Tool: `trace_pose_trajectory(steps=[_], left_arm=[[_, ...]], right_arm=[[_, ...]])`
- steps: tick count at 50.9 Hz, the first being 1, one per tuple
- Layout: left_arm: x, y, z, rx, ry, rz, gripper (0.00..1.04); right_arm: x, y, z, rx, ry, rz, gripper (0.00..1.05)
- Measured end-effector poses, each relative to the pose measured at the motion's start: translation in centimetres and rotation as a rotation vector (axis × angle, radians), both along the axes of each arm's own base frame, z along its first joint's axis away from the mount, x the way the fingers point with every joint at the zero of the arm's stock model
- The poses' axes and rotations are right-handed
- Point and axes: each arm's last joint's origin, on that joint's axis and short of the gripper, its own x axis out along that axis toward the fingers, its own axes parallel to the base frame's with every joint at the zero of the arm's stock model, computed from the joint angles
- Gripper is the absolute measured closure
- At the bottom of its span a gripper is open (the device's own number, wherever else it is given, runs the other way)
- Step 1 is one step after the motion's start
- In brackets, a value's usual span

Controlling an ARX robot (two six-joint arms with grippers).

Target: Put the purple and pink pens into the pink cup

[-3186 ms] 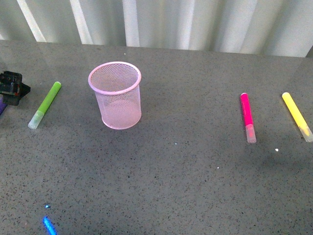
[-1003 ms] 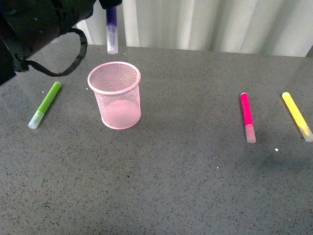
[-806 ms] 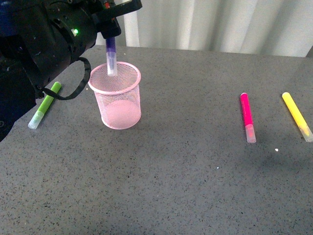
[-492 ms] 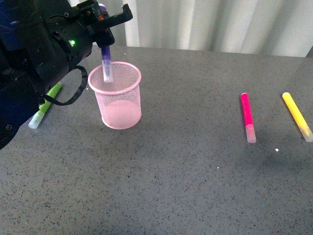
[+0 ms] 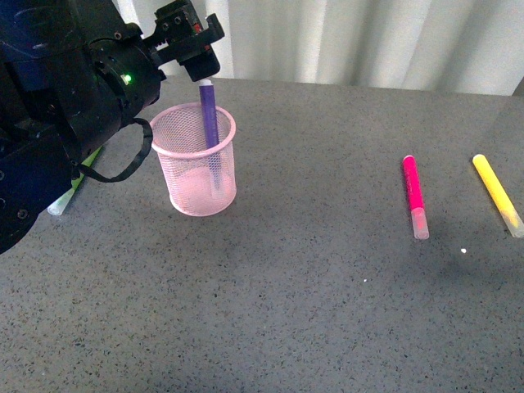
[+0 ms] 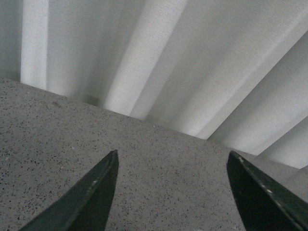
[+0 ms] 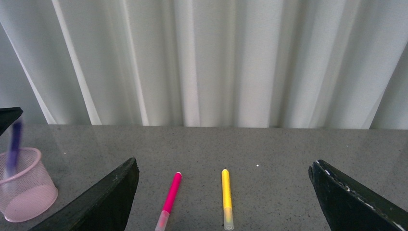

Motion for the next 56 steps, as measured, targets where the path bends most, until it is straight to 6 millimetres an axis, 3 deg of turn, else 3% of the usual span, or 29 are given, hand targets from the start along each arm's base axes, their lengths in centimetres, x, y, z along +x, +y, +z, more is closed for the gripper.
trace_pose_trajectory(steps=[9, 15, 22, 31, 36, 41, 56], left_arm=[[-0.8, 0.9, 2.0, 0.042, 0.027, -0.003, 0.06], [-2.7, 2.2, 4.7, 0.201, 0.146, -0.037, 0.07], [-5.7, 3.8, 6.0, 0.321, 0.281, -0.065, 0.07], [-6.0, 4.2, 6.7, 0.347, 0.263, -0.059, 0.07], [-6.7, 4.7, 5.5, 0.392, 0.116, 0.082, 0.21], [-9.8, 6.3, 5.3, 0.386, -0.030, 0.138, 0.44], [-14.9, 8.5, 5.6, 0.394, -0.048, 0.145, 0.94]], right_arm=[[0.0, 0.0, 0.0, 0.000, 0.000, 0.000, 0.07], [0.0, 0.0, 0.0, 0.000, 0.000, 0.000, 0.07], [0.0, 0.0, 0.0, 0.000, 0.000, 0.000, 0.07], [0.0, 0.0, 0.0, 0.000, 0.000, 0.000, 0.07], [0.0, 0.0, 0.0, 0.000, 0.000, 0.000, 0.07], [0.0, 0.0, 0.0, 0.000, 0.000, 0.000, 0.07], [0.0, 0.0, 0.0, 0.000, 0.000, 0.000, 0.07]])
